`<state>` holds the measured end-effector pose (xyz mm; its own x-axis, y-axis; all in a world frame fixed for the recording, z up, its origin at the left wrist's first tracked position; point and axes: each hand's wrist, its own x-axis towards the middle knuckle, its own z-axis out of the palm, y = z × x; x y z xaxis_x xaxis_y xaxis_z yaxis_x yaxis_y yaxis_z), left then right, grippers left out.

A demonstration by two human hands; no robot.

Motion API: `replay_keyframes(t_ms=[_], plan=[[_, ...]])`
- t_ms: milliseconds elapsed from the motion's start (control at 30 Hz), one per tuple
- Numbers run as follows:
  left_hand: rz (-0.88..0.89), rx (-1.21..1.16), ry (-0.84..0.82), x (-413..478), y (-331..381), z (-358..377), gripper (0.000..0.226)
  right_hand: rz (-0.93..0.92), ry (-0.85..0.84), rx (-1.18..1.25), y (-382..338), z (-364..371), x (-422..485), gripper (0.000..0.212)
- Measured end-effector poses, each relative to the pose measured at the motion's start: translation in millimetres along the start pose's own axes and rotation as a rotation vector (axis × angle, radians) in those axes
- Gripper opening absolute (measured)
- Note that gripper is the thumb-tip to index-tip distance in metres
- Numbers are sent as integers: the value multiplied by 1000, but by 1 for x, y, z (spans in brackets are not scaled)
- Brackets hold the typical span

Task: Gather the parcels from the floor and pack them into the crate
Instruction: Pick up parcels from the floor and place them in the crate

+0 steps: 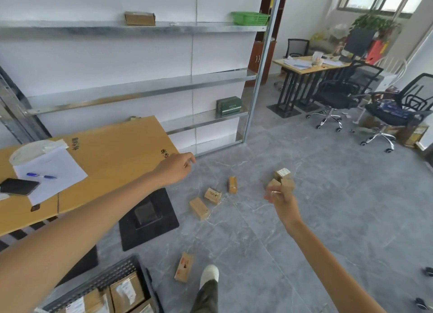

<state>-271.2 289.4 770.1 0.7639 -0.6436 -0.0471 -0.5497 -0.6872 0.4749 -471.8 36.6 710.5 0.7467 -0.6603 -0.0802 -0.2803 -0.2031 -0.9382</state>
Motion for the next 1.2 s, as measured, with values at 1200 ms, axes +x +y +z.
replay_keyframes(t_ms=[1200], plan=[[-532,-100,-396,531,-250,281,31,922,-425,-80,226,267,493,28]])
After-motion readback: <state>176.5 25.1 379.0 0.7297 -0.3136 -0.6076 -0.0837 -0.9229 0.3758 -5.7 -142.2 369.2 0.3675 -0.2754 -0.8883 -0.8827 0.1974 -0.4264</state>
